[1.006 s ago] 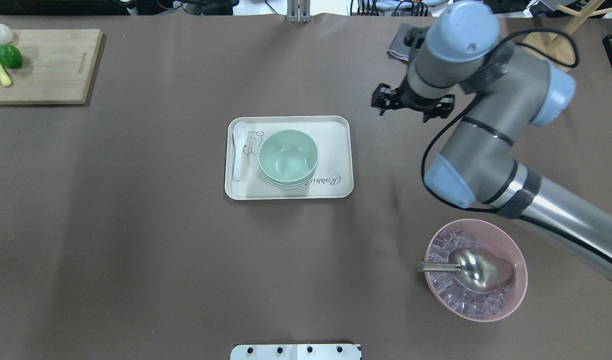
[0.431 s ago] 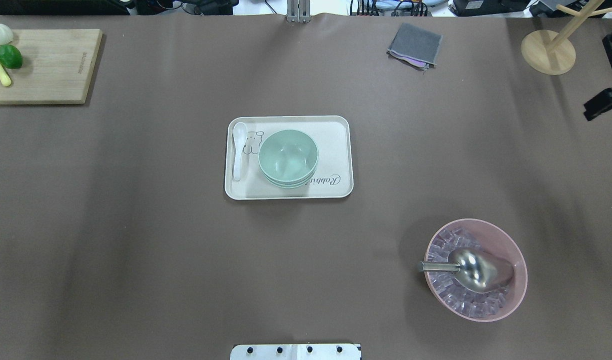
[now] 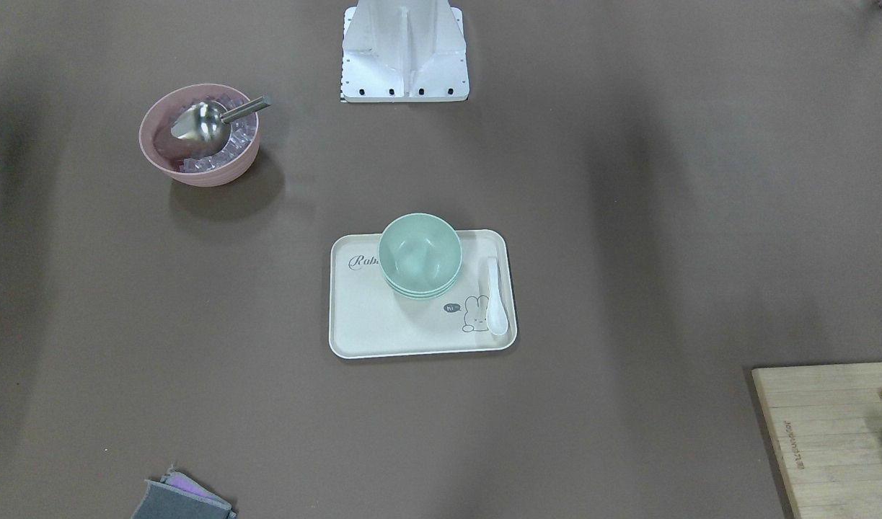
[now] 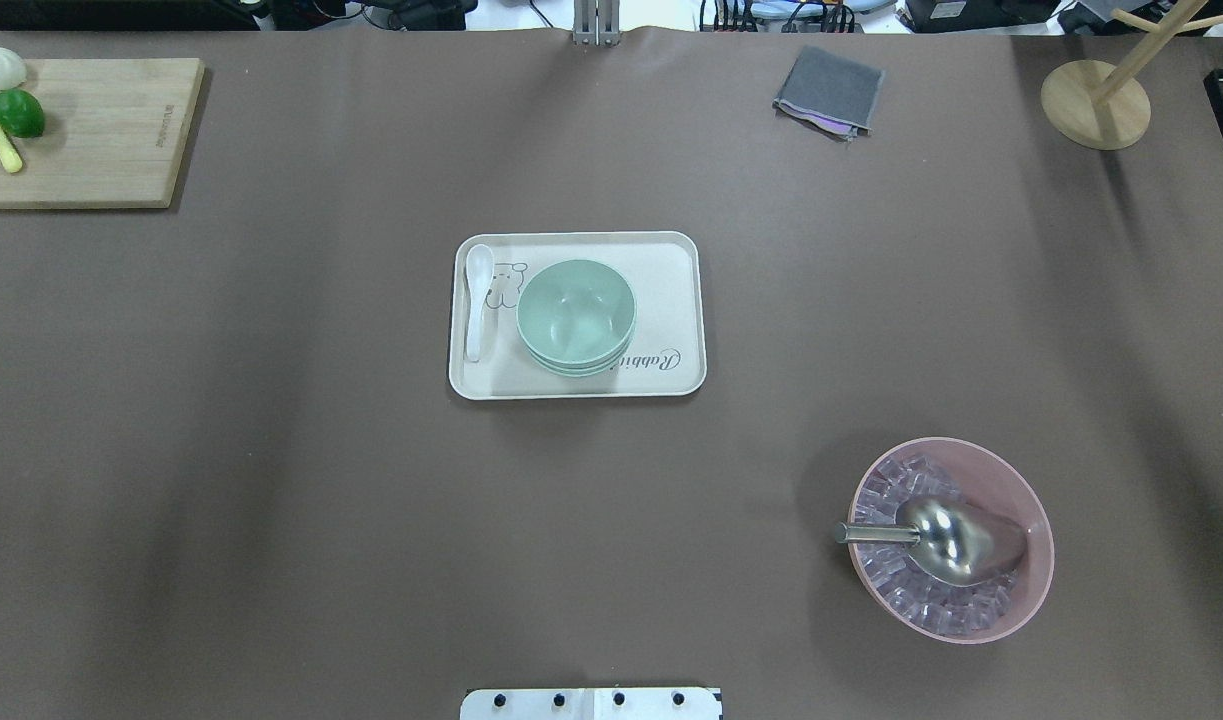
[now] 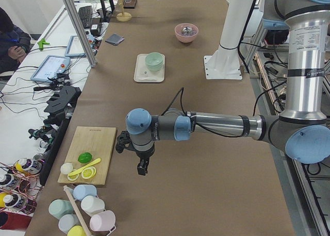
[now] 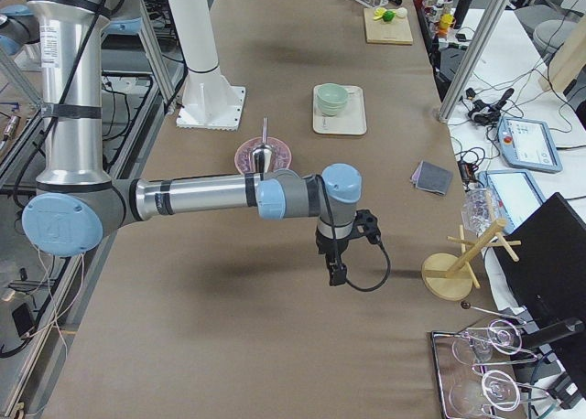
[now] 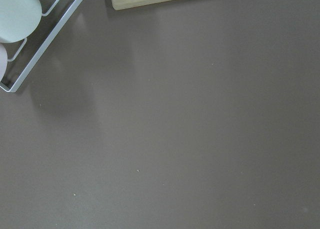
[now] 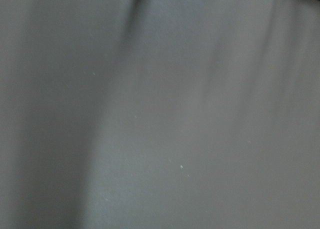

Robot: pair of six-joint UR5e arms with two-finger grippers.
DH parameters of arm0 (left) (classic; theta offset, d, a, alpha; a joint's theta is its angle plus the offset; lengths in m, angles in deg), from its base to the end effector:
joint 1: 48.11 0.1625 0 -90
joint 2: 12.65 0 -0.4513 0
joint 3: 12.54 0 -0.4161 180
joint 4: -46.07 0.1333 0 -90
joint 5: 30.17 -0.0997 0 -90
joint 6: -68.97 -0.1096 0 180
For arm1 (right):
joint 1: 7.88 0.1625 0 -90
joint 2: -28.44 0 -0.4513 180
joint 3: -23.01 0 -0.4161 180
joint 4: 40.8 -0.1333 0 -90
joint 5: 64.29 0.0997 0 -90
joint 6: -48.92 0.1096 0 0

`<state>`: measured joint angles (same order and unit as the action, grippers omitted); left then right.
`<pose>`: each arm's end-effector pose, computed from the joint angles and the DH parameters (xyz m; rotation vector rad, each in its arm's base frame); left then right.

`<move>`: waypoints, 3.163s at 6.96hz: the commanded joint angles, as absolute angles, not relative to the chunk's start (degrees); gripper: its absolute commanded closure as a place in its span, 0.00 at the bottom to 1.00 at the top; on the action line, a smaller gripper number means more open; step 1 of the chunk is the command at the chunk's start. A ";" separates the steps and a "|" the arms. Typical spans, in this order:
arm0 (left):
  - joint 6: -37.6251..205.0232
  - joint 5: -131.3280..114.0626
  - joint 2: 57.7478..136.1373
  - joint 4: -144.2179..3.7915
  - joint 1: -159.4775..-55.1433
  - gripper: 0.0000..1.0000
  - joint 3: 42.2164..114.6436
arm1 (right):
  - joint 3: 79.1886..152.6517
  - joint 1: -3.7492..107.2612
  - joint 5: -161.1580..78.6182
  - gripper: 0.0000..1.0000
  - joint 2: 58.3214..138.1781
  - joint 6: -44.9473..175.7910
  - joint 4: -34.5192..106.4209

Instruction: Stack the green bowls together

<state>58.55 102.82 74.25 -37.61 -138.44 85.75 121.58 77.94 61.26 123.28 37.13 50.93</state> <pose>-0.0614 -0.4877 0.6576 0.0516 0.7496 0.1604 0.0344 -0.4837 0.6708 0.0751 -0.6189 -0.2805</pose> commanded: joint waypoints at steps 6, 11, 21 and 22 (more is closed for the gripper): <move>58.25 102.38 74.18 -37.78 -138.38 0.00 83.80 | 119.08 82.83 62.27 0.00 130.75 34.25 50.79; 57.89 102.81 70.76 -37.78 -138.38 0.00 84.05 | 118.99 82.74 62.53 0.00 131.19 34.07 50.70; 57.98 102.99 70.76 -38.40 -138.47 0.00 84.23 | 119.60 82.65 65.17 0.00 131.10 34.07 50.52; 57.98 102.99 70.84 -38.31 -138.47 0.00 84.40 | 119.69 82.65 65.17 0.00 131.10 34.15 50.44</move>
<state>57.98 102.99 70.80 -38.37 -138.47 84.23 119.54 82.65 65.17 131.10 34.08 50.51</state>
